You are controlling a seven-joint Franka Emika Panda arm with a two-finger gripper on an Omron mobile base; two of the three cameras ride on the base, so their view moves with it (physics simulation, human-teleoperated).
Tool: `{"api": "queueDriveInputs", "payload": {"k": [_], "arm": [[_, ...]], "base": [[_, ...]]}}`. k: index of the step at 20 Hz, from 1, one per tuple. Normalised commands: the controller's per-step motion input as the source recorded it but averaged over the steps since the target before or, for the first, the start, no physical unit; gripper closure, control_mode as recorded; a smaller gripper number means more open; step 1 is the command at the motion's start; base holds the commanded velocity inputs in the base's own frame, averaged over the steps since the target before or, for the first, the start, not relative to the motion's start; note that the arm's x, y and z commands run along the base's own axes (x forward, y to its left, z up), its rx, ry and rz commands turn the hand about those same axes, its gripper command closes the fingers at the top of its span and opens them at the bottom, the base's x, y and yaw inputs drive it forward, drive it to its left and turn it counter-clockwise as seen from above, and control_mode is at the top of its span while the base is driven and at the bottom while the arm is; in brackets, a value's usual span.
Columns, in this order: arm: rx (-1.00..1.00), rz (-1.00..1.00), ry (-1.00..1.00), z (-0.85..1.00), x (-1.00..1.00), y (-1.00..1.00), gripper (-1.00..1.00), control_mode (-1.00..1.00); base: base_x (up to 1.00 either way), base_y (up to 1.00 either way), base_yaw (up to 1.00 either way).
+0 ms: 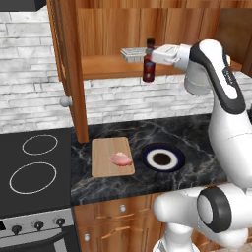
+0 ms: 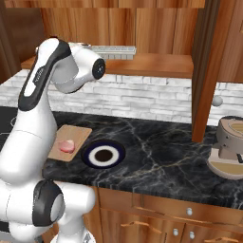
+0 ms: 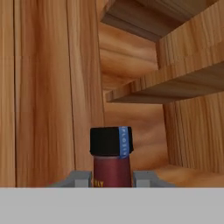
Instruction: Pick the steak from the plate and place it on the cutting board. Then pick the condiment bottle from the cabinet and place it next to the cutting board.
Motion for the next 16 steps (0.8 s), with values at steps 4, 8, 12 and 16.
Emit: {"api": "queueDriveInputs", "payload": {"k": [4,8,12,16], "arm": [[0.00,0.00,0.00,0.00,-0.70,0.00,1.00,-1.00],[0.00,0.00,0.00,0.00,-0.74,0.00,1.00,-1.00],[0.00,0.00,0.02,0.00,-0.78,0.00,1.00,-1.00],[0.00,0.00,0.03,-0.10,-0.77,0.00,1.00,-1.00]], "base": [[0.00,0.00,0.00],[0.00,0.00,0.00],[0.00,0.00,0.00],[0.00,0.00,0.00]]}}
